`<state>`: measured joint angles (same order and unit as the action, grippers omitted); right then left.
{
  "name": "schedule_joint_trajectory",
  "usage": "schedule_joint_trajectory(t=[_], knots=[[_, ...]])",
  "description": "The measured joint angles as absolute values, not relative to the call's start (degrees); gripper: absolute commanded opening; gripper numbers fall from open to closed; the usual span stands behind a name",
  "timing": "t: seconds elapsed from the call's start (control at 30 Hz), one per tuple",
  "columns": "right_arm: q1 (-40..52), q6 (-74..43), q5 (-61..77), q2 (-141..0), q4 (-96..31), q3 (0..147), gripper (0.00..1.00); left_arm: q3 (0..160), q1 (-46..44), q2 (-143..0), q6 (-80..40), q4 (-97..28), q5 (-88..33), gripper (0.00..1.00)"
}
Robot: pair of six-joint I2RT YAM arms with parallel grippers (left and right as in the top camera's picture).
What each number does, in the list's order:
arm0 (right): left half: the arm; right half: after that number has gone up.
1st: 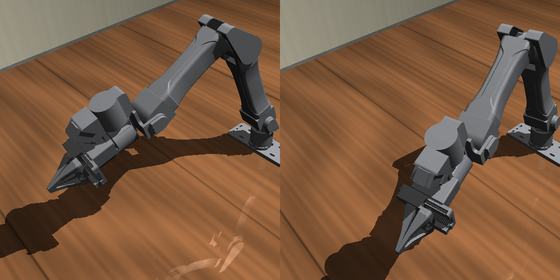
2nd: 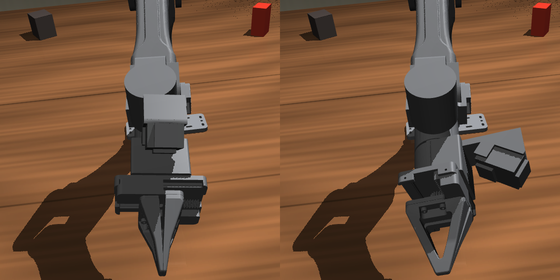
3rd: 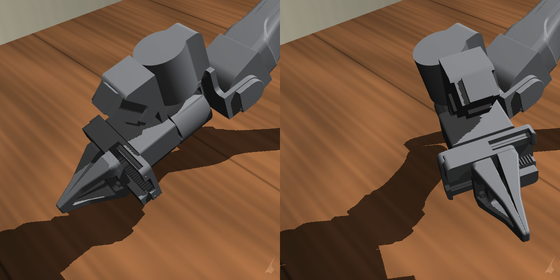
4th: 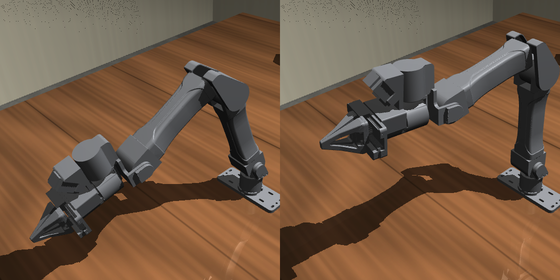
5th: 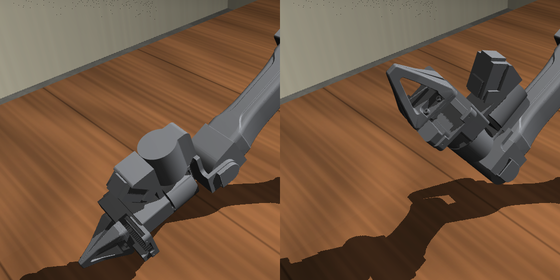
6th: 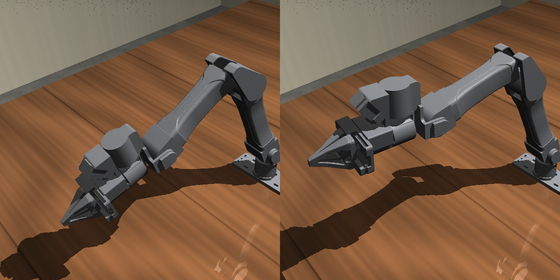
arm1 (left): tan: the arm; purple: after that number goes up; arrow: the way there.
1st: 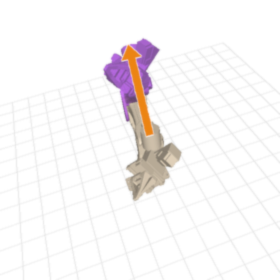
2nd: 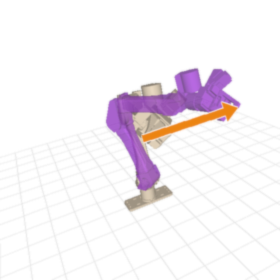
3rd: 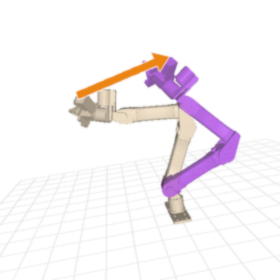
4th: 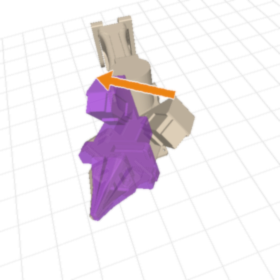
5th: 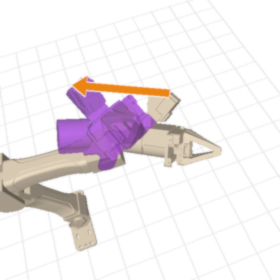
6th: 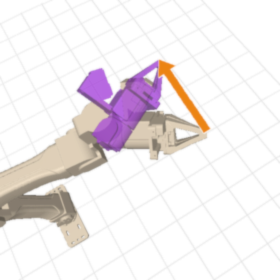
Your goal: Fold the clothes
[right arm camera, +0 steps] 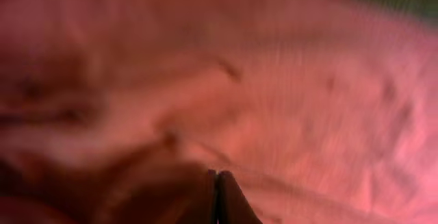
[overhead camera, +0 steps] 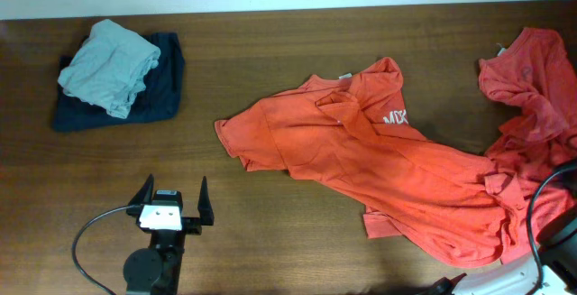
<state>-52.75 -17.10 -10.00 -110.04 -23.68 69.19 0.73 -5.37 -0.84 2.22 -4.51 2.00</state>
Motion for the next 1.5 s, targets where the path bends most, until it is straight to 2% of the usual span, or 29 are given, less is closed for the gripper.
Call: schedule_joint_trajectory(t=[0.17, 0.4, 0.6, 0.73, 0.83, 0.9, 1.0, 1.13, 1.27, 1.3, 1.37, 1.5], knots=[[-52.75, -14.94, -5.63, -110.06, -31.83, 79.02, 0.04, 0.73, -5.37, -0.84, 2.22, -4.54, 1.98, 0.99], [-51.96, -12.82, 8.58, -110.13, -47.77, 94.13, 0.04, 0.73, -5.37, -0.84, 2.22, -4.51, 2.00, 0.99], [-45.04, -9.15, 16.38, -110.13, -56.99, 102.37, 0.06, 0.73, -5.37, -0.84, 2.22, -4.51, 1.98, 0.99], [-36.56, -7.86, 18.46, -110.13, -58.35, 102.89, 0.18, 0.73, -5.37, -0.84, 2.22, -4.51, 1.98, 0.99], [-30.72, -6.94, 19.29, -110.13, -58.57, 102.89, 0.39, 0.73, -5.37, -0.84, 2.22, -4.51, 2.00, 0.99], [-27.40, -6.59, 19.62, -110.13, -58.57, 102.89, 0.43, 0.73, -5.37, -0.84, 2.22, -4.54, 2.00, 0.99], [-22.98, -6.55, 19.84, -110.13, -58.59, 102.89, 0.61, 0.73, -5.37, -0.84, 2.20, -4.12, 2.00, 0.99], [-19.73, -6.28, 20.10, -110.13, -58.63, 102.89, 0.71, 0.69, -5.37, -0.84, 2.22, -0.86, 1.98, 0.99], [-19.03, -5.85, 20.08, -110.13, -60.18, 102.89, 0.90, 0.67, -5.37, -0.84, 2.20, 1.50, 1.98, 0.99], [-19.03, -6.22, 20.08, -110.13, -60.77, 102.89, 0.90, 0.64, -5.37, -0.84, 2.22, 2.81, 1.96, 0.99], [-19.03, -6.07, 20.03, -110.13, -62.39, 102.89, 0.80, 0.62, -5.37, -0.84, 2.22, 5.56, 1.85, 0.99], [-18.87, -4.34, 20.53, -110.13, -64.42, 102.89, 0.73, 1.21, -5.37, -1.45, 2.20, 5.30, 1.52, 0.99]])
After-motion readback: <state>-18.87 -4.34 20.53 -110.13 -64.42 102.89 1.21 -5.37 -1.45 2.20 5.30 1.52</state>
